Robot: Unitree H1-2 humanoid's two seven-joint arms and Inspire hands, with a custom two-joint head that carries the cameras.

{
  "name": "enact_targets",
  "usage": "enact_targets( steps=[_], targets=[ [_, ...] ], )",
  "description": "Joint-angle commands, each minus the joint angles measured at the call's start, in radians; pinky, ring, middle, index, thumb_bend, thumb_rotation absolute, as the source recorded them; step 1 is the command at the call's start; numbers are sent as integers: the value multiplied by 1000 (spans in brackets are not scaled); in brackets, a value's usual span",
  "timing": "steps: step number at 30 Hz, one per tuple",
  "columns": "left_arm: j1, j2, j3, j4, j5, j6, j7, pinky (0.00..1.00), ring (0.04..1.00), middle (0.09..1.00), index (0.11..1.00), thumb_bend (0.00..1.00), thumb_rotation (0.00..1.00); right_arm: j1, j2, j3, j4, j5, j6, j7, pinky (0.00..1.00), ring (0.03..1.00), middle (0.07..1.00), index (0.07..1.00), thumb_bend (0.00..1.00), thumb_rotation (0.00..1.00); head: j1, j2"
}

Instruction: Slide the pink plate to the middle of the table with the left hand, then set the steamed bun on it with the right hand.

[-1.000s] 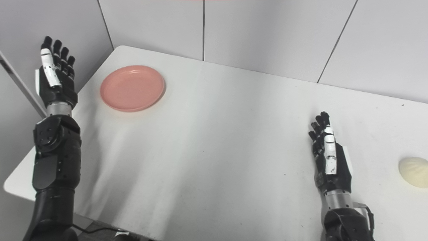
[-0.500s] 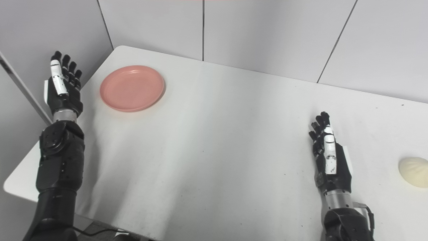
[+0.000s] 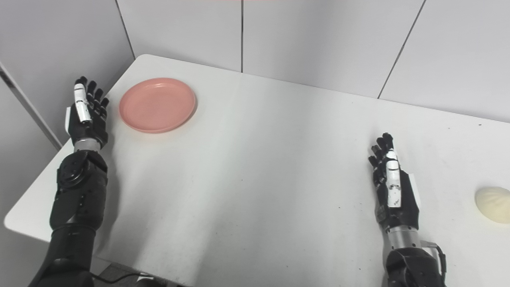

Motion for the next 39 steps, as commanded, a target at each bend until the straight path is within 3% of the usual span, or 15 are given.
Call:
enact_targets(
  steps=[1, 14, 39],
  targets=[
    [-44, 28, -6, -12, 2, -23, -19, 1000, 1000, 1000, 1000, 378, 1000, 53, 15, 0, 26, 5, 5, -1, 1000, 1000, 1000, 1000, 163, 1000, 1, -2],
    [-61, 25, -55, 82, 24, -34, -38, 1000, 1000, 1000, 1000, 387, 1000, 58, 21, 4, 2, -10, 14, -15, 1000, 1000, 1000, 1000, 158, 1000, -5, 4],
    [-86, 8, -151, 142, 48, -10, -80, 1000, 1000, 1000, 1000, 364, 1000, 66, 25, 16, -19, -13, 34, -24, 1000, 1000, 1000, 1000, 165, 1000, -34, 6]
  ],
)
